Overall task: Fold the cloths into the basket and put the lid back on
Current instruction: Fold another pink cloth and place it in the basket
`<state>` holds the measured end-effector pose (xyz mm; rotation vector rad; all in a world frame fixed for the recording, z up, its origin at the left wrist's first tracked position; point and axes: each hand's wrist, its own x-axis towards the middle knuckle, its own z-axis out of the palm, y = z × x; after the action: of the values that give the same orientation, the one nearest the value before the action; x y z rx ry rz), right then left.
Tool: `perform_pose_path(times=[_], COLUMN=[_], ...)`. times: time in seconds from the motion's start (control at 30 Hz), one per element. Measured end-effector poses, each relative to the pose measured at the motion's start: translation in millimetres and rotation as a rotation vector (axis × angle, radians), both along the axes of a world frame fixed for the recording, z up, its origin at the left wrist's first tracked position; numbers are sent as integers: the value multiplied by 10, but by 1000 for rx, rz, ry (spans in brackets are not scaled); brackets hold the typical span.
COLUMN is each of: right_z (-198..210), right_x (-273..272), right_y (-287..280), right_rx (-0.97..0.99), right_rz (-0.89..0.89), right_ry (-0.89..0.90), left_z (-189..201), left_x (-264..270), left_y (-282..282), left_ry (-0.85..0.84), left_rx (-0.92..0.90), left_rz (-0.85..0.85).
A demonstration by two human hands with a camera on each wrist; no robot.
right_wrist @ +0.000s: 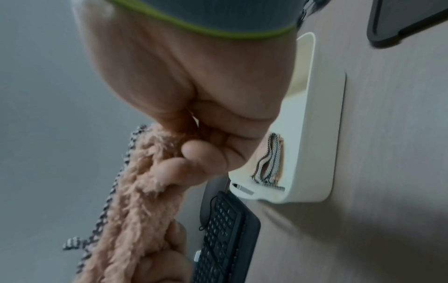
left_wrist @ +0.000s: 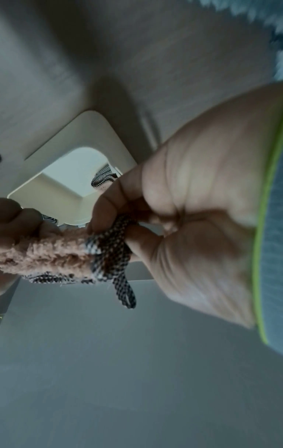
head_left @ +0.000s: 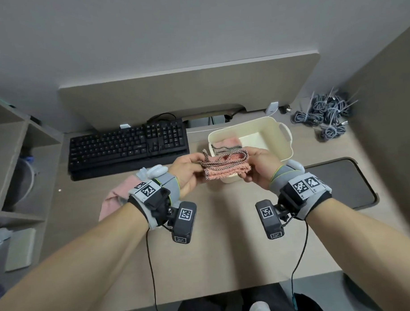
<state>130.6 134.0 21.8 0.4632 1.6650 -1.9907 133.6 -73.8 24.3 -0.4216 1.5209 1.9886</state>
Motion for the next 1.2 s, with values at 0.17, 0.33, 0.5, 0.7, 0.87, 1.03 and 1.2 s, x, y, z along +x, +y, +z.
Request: perform_pose_path(times=[0.17, 0.33, 0.5, 0.7, 0.87, 1.03, 1.2], right_z=[-1, -43, -187, -351, -493, -586, -587], right_x=[-255, -630, -850, -1166, -1379, -1486, -1535], right_y=[375, 778, 893, 1103, 1248, 1282, 1308], right_rx=[9, 60, 318, 432, 395, 480, 598], right_rz=[87, 114, 170, 208, 215, 231, 345], right_ry=[-79, -204, -105, -64, -61, -81, -36], left_z=[-42, -45, -117, -411, -662, -852, -992], left_x=[-289, -536, -725, -1076, -1286, -1501, -1651], left_y=[313, 777, 1125, 1284, 1444, 1571, 1748], left_ry=[-82, -62, 84, 88, -32, -137, -65], left_rx=[31, -77, -365, -556, -515, -521, -654], left_rz=[84, 27, -124, -238, -259, -358, -386])
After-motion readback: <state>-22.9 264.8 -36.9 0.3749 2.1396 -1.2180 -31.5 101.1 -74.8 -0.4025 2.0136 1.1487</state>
